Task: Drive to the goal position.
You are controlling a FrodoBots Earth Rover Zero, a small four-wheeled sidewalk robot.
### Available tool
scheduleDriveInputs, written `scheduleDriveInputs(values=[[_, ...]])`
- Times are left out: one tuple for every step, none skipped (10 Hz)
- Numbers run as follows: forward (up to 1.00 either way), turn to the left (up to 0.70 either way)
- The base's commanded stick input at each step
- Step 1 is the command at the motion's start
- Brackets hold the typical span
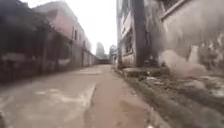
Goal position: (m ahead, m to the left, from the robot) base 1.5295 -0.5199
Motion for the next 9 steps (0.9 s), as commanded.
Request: scheduleDriveInputs(values=[[1.00,0.00],[1.00,0.00],[1.00,0.00],[1.00,0.00],[1.00,0.00],[1.00,0.00],[1.00,0.00],[1.00,0.00],[1.00,0.00]])
